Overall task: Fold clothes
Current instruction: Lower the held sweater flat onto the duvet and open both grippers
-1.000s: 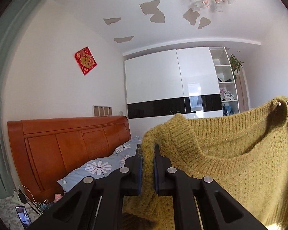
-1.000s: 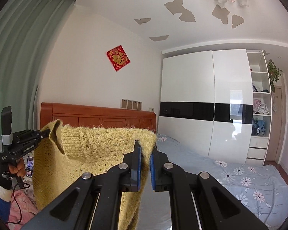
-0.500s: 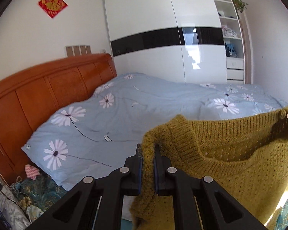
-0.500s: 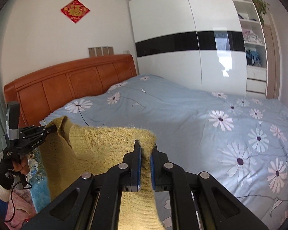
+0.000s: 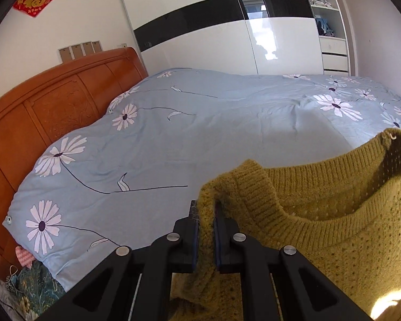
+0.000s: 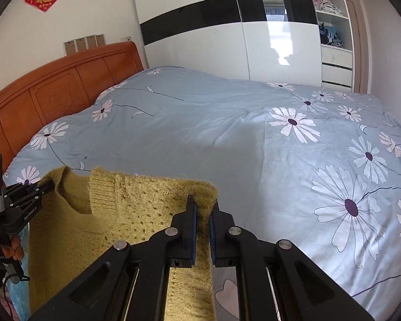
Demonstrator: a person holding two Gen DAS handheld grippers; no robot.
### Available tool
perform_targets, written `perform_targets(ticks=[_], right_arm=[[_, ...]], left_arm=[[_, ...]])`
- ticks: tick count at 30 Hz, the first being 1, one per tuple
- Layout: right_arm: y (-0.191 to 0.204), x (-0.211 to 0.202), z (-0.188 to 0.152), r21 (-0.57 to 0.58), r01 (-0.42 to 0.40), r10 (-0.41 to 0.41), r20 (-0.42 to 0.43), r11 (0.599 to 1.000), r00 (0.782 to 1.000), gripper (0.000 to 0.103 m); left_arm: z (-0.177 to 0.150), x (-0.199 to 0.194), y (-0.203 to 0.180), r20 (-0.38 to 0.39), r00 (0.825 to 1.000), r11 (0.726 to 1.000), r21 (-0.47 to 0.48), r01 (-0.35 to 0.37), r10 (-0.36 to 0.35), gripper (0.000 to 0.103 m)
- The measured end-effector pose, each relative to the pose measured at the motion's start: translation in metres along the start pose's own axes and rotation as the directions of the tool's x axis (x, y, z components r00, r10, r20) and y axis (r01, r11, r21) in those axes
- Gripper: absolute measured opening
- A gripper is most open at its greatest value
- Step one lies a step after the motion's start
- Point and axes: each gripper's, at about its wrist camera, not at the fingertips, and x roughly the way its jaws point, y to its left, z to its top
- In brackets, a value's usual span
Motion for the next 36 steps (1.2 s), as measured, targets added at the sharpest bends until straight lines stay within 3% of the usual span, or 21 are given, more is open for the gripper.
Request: perform_targets(ticks=[5,9,11,12,13,15,19,23,27,31,36], right_arm=[[-0.009,0.066,-0.02,0.033,0.068,-0.063,-0.14,0.997,0.988,0.008],[-0.011,0.088,-0.036,0.05,0.11,-0.098,-0.192,0.993,0.976,0.01],[-0.011,0.089,-0.041,0.035,0.128,-0.119,-0.195,0.991,0.974,0.013],[-0.011,0.086,-0.042,0.023,0.134,-0.127,-0.186,0.991,0.974,0.021],[-0.012,0.081,-0.042,0.014,0.145,-0.14,-0.177,0.989,0.974,0.04],[-0.014,0.068,-0.041,0.006,0.147,-0.144,-0.165,0.989,0.976,0.052],[-0.017,0.023,-0.041,0.029,0.15,-0.145,-0.126,0.988,0.981,0.054],[0.007,-0.037,-0.064,-0.063,0.126,-0.133,-0.114,0.99,0.985,0.055],[0.027,-0.104,-0.123,-0.133,0.033,-0.048,-0.112,0.991,0.993,0.059],[0.032,-0.154,-0.195,-0.144,0.029,-0.053,-0.166,0.989,0.985,0.06],[0.018,-0.182,-0.278,-0.042,0.032,-0.042,-0.261,0.999,0.964,0.06]], left_arm=[[-0.035,0.057,-0.015,-0.119,0.993,1.0,0.02,0.015,-0.013,0.01],[-0.057,0.068,0.001,-0.157,0.972,0.98,-0.127,0.155,-0.174,0.015],[-0.065,0.065,0.015,-0.173,0.961,0.967,-0.175,0.185,-0.215,0.029],[-0.069,0.061,0.023,-0.172,0.959,0.962,-0.191,0.193,-0.226,0.033],[-0.071,0.055,0.031,-0.169,0.958,0.959,-0.204,0.195,-0.23,0.039],[-0.077,0.041,0.05,-0.165,0.958,0.953,-0.235,0.193,-0.235,0.044],[-0.098,0.009,0.088,-0.157,0.958,0.933,-0.31,0.184,-0.241,0.048],[-0.139,-0.035,0.115,-0.149,0.947,0.894,-0.396,0.207,-0.285,0.049],[-0.193,-0.08,0.127,-0.134,0.938,0.855,-0.467,0.226,-0.321,0.05],[-0.248,-0.125,0.12,-0.135,0.942,0.855,-0.474,0.211,-0.307,0.051],[-0.303,-0.162,0.105,-0.167,0.937,0.87,-0.448,0.206,-0.307,0.051]])
